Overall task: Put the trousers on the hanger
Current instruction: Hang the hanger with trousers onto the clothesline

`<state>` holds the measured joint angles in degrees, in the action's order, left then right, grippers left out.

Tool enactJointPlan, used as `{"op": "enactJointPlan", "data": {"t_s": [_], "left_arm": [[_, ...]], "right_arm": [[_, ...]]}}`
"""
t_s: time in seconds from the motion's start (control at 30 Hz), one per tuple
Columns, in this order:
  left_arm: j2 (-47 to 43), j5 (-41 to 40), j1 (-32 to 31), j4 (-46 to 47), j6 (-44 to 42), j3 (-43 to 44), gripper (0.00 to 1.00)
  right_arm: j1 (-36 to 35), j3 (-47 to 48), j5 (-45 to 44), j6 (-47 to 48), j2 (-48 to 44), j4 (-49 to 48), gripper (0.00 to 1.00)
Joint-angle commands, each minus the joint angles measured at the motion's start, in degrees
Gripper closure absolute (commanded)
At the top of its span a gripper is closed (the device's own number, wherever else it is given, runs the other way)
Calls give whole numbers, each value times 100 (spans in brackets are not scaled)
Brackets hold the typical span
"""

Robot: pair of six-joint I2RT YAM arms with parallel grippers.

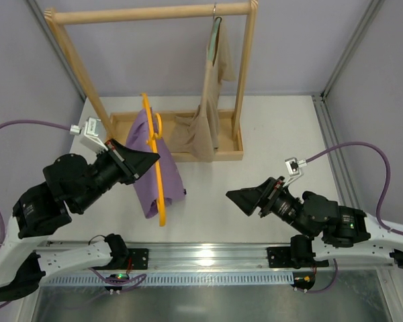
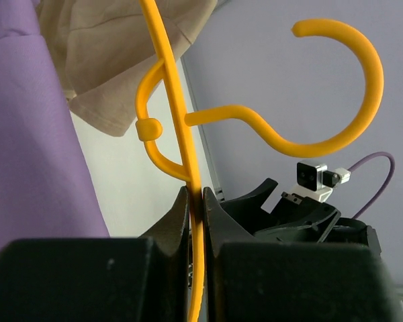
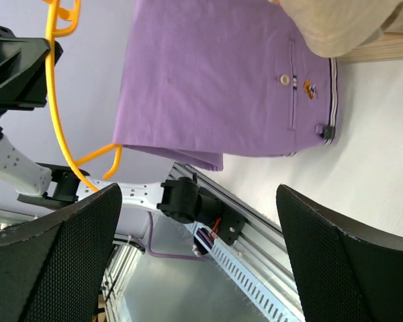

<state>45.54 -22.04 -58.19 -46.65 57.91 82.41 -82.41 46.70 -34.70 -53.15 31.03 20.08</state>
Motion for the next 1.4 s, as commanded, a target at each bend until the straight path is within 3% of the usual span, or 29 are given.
{"op": "enactJointPlan", "data": {"t_s": [0.0, 0.13, 0.17, 0.23, 0.27, 0.3, 0.33, 0.37, 0.4, 0.47, 0.6, 0.77, 1.17, 1.37], "left_arm": [[148, 33, 62, 385, -377, 240, 100], [534, 839, 623, 412, -324, 450, 100], [613, 1268, 1295, 403, -298, 495, 100], [763, 2979, 2229, 664, -19, 426, 100], [807, 3587, 3217, 1023, 123, 251, 100], [877, 4176, 3705, 1244, 342, 171, 100], [991, 5287, 4136, 1464, 744, 39, 100], [1035, 5663, 4828, 1718, 957, -205, 100], [1053, 5963, 5087, 2234, 1107, -312, 100], [1229, 6430, 5614, 2424, 1197, -227, 100], [1668, 6520, 5705, 2283, 959, 257, 100], [2037, 6599, 5740, 2758, 1231, 547, 100], [3013, 6230, 5749, 2556, 1477, 2418, 100], [3443, 6221, 5802, 2881, 1846, 2806, 99]], "right_arm": [[-29, -73, -248, -161, -97, 172, 2], [-29, -47, -248, -196, -158, 391, 2], [-29, -55, -248, -196, -176, 427, 2], [-29, -64, -248, -205, -290, 532, 2], [-29, -90, -248, -222, -334, 576, 2], [-29, -108, -257, -249, -438, 672, 2], [-29, -117, -257, -266, -492, 725, 2], [-29, -143, -283, -284, -553, 795, 2], [-29, -161, -292, -302, -606, 909, 2], [-29, -196, -353, -345, -799, 1129, 2], [-29, -275, -581, -381, -1142, 1332, 2], [-29, -170, -828, -389, -1423, 1666, 2], [-29, 93, -1250, -346, -1802, 2237, 2], [-29, 199, -1320, -319, -1890, 2281, 2]]}}
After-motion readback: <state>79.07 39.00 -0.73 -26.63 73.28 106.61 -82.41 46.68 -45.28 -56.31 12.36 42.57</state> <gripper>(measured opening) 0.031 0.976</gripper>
